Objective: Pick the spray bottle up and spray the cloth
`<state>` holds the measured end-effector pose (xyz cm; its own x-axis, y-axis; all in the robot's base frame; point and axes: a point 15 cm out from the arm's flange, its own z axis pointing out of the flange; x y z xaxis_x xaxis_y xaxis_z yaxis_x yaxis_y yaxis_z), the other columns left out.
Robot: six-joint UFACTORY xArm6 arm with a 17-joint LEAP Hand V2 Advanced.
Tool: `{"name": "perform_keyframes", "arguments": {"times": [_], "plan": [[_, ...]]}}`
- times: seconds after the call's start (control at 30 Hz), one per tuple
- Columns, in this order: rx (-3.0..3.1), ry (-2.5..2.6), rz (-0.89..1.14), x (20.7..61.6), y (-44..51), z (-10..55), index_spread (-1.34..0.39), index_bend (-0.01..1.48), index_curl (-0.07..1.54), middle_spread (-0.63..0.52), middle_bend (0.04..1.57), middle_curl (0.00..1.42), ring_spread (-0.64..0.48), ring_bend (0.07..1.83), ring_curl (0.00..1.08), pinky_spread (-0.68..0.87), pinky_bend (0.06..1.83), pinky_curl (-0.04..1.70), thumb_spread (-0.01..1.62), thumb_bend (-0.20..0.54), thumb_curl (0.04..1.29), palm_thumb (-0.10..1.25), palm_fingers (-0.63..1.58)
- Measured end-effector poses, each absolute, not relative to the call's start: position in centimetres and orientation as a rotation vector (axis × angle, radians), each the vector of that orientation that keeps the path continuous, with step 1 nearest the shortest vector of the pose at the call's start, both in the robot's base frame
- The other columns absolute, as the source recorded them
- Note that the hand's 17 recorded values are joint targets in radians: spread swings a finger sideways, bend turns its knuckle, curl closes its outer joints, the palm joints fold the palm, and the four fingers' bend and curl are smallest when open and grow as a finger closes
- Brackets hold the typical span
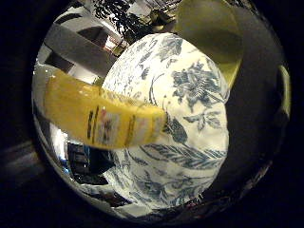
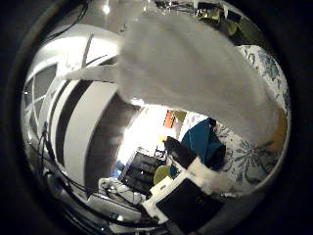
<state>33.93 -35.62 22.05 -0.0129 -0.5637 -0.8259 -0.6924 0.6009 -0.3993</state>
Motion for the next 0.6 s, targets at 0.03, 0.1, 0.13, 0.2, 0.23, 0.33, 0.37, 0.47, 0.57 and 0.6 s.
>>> {"name": "perform_keyframes", "arguments": {"times": [0.03, 0.1, 0.13, 0.2, 0.23, 0.33, 0.37, 0.47, 0.57, 0.6], "plan": [[-1.042, 1.671, 0.146, 34.4, -35.2, 21.9, -0.11, 0.16, 0.27, 0.08, 0.41, 0.37, 0.19, 0.43, 0.28, 0.30, 0.40, 0.27, 0.96, -0.020, 0.34, 0.65, 0.31], [-1.025, 1.648, 0.155, 35.3, -34.4, 21.6, -0.11, 0.15, 0.27, 0.06, 0.42, 0.38, 0.15, 0.53, 0.31, 0.24, 0.40, 0.27, 0.95, -0.022, 0.34, 0.67, 0.40], [-1.030, 1.638, 0.164, 35.9, -33.9, 21.6, -0.12, 0.15, 0.27, 0.05, 0.44, 0.38, 0.13, 0.58, 0.32, 0.22, 0.42, 0.27, 0.95, -0.023, 0.34, 0.68, 0.47], [-1.037, 1.626, 0.184, 36.7, -32.9, 21.4, -0.15, 0.17, 0.27, 0.00, 0.51, 0.40, 0.03, 0.69, 0.34, 0.14, 0.49, 0.26, 0.95, -0.022, 0.34, 0.70, 0.67], [-1.034, 1.621, 0.191, 36.9, -32.6, 21.4, -0.18, 0.18, 0.27, -0.02, 0.54, 0.41, -0.02, 0.75, 0.35, 0.08, 0.55, 0.26, 0.94, -0.018, 0.35, 0.72, 0.81], [-1.015, 1.603, 0.219, 37.7, -31.8, 20.9, -0.26, 0.29, 0.35, -0.09, 0.69, 0.48, -0.12, 0.89, 0.43, -0.13, 0.74, 0.33, 0.93, -0.013, 0.37, 0.80, 1.23], [-1.008, 1.598, 0.229, 38.0, -31.6, 20.7, -0.28, 0.35, 0.39, -0.11, 0.74, 0.51, -0.14, 0.94, 0.45, -0.21, 0.79, 0.35, 0.92, -0.014, 0.37, 0.82, 1.28], [-1.004, 1.579, 0.253, 38.7, -30.8, 20.6, -0.29, 0.61, 0.50, -0.11, 0.88, 0.55, -0.15, 1.05, 0.48, -0.31, 0.90, 0.40, 0.91, -0.015, 0.39, 0.88, 1.41], [-1.019, 1.558, 0.274, 39.2, -29.8, 20.8, -0.24, 0.86, 0.61, -0.11, 1.02, 0.59, -0.15, 1.16, 0.52, -0.31, 1.05, 0.48, 0.89, -0.017, 0.42, 0.93, 1.40], [-1.021, 1.551, 0.279, 39.3, -29.6, 20.9, -0.23, 0.92, 0.63, -0.10, 1.07, 0.60, -0.16, 1.21, 0.53, -0.30, 1.10, 0.51, 0.89, -0.014, 0.43, 0.95, 1.39]]}}
